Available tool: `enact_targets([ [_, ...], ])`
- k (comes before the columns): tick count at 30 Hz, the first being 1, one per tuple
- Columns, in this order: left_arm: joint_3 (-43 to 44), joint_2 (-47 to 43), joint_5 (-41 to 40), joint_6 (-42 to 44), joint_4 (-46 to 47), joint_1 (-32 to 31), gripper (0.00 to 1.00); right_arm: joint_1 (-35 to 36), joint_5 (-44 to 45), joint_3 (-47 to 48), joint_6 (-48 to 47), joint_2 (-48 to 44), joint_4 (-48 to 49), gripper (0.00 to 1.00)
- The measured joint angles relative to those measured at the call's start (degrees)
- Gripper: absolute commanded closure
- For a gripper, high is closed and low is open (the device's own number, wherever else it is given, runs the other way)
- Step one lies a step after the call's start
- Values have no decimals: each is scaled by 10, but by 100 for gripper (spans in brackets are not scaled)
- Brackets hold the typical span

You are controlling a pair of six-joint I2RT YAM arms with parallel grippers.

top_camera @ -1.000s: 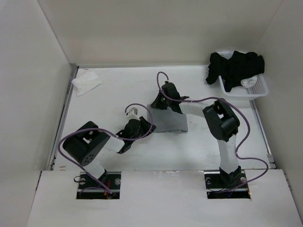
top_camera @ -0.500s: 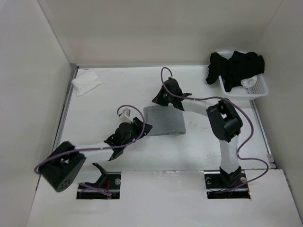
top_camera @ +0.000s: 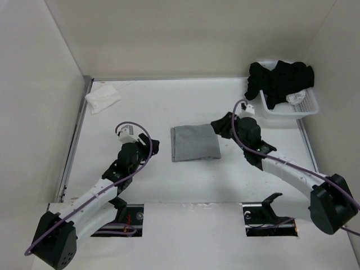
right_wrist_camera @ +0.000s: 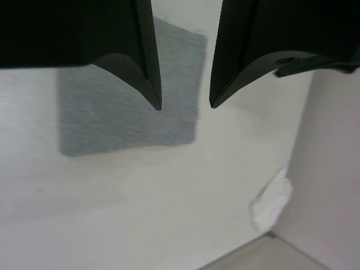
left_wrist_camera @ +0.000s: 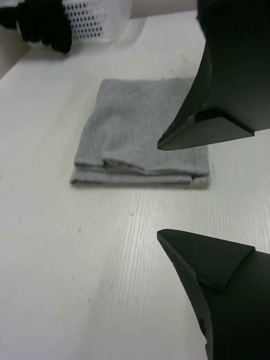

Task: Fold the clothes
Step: Fold the tank top

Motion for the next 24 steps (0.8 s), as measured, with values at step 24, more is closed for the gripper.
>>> enact_targets([
  [24, 32, 107, 1, 36, -69, 69, 42, -135, 114, -172, 28, -60, 55, 52],
])
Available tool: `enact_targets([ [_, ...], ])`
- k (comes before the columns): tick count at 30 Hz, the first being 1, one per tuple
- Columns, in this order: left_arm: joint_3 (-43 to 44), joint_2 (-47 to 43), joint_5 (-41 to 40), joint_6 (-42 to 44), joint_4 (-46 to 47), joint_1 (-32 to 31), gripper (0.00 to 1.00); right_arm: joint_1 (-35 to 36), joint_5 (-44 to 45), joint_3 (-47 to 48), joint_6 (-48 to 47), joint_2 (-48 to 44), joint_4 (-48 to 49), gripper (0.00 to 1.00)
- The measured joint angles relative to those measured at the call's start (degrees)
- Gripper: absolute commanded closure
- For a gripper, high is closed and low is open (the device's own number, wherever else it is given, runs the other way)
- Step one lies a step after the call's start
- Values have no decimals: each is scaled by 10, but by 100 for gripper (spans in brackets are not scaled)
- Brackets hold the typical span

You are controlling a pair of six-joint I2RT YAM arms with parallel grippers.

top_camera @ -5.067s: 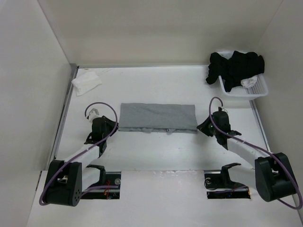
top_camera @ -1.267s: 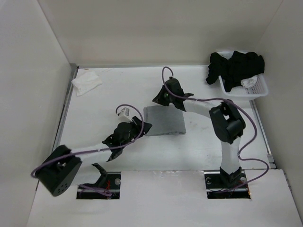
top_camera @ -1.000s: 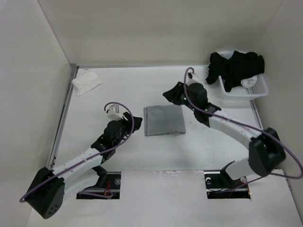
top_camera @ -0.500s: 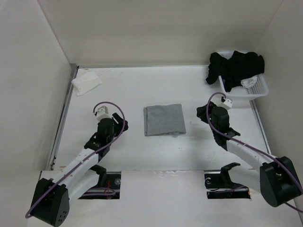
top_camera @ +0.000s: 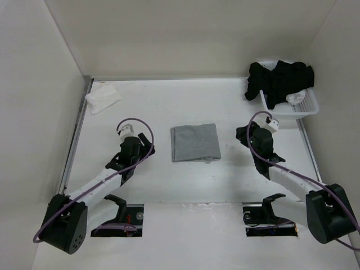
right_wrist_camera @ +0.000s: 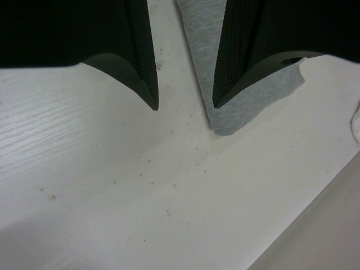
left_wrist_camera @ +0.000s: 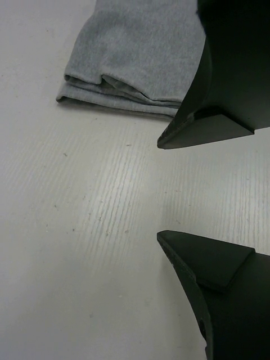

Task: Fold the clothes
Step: Fold the tank top

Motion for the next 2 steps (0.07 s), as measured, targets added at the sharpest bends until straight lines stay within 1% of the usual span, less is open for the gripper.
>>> enact_targets([
  [2, 7, 11, 1, 1, 8, -4, 41, 0, 0, 0, 0, 2, 1, 52],
])
